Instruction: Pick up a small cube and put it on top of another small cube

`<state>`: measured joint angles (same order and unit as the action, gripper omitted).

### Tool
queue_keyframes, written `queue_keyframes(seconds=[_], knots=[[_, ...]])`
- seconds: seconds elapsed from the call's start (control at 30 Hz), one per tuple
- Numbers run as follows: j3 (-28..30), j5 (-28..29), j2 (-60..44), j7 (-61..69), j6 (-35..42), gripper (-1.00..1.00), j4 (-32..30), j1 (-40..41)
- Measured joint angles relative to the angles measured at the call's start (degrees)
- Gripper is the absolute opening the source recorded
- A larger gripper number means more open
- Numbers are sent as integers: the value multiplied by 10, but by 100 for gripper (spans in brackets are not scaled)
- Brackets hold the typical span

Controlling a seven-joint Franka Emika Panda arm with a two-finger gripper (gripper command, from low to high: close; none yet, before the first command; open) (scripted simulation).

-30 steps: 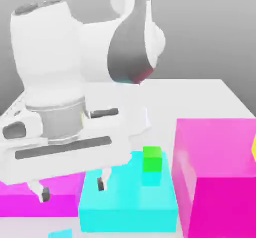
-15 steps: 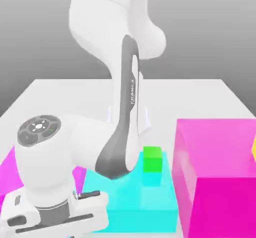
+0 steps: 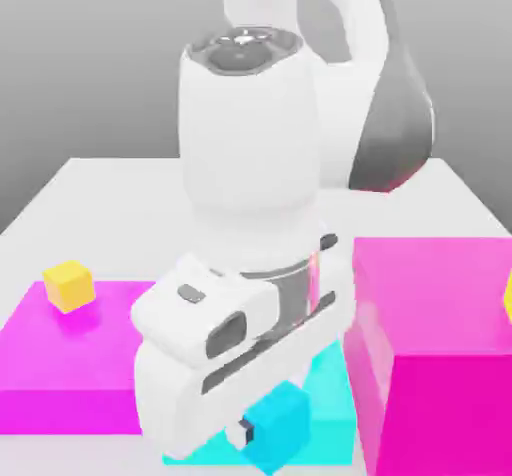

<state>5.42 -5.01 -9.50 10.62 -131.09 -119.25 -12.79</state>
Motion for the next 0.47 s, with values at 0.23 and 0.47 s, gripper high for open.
queue_keyframes(seconds=[0.23,0.47], knots=[[-82,46,91,138,119,-100,11,-174],[-51,48,75,153,77,100,-22,-217]])
